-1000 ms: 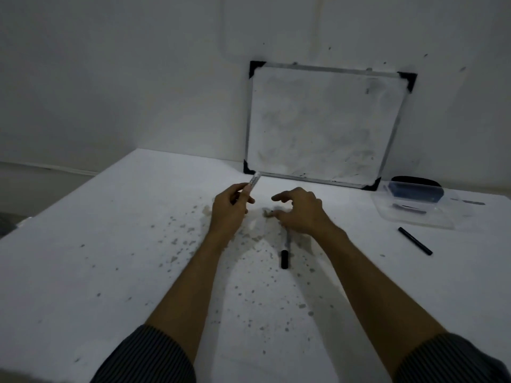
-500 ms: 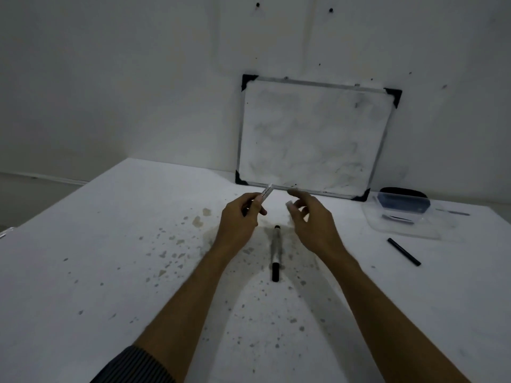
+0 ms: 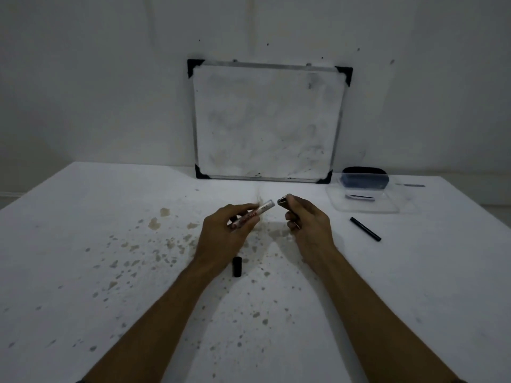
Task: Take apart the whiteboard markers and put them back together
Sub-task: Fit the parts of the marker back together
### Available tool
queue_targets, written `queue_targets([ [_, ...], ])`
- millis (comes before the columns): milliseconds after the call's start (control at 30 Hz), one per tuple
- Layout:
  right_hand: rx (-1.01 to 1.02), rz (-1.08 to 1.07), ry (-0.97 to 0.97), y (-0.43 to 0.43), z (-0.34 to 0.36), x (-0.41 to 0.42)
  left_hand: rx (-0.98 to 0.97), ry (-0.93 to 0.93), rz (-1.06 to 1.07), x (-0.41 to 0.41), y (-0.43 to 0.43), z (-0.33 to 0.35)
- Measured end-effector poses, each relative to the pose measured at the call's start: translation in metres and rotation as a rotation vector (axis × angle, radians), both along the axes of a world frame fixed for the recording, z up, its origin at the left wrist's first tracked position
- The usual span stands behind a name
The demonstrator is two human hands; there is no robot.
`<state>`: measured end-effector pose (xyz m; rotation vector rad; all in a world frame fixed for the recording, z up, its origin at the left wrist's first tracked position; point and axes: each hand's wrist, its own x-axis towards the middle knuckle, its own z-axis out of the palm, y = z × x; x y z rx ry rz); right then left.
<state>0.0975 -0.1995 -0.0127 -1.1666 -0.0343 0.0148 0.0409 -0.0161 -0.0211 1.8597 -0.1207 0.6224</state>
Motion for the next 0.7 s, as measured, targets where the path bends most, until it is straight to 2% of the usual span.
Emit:
queue_targets([
  [367, -0.288, -0.077, -0.212, 0.008, 0.000, -0.011, 0.056, -0.027, -0.004, 0.000, 0.003, 0.000],
  [467, -0.291, -0.085, -0.240, 0.007, 0.003, -0.013, 0.044, -0.019, -0.023, -0.002, 0.003, 0.002],
  [567, -0.200, -0.011, -0.204, 0.005, 0.006, -0.015, 0.011, 0.038, -0.069, -0.003, 0.004, 0.004],
  [700, -0.237, 0.041, -0.203, 0.004, 0.006, -0.018, -0.009, 0.067, -0.088, -0.007, 0.005, 0.007],
])
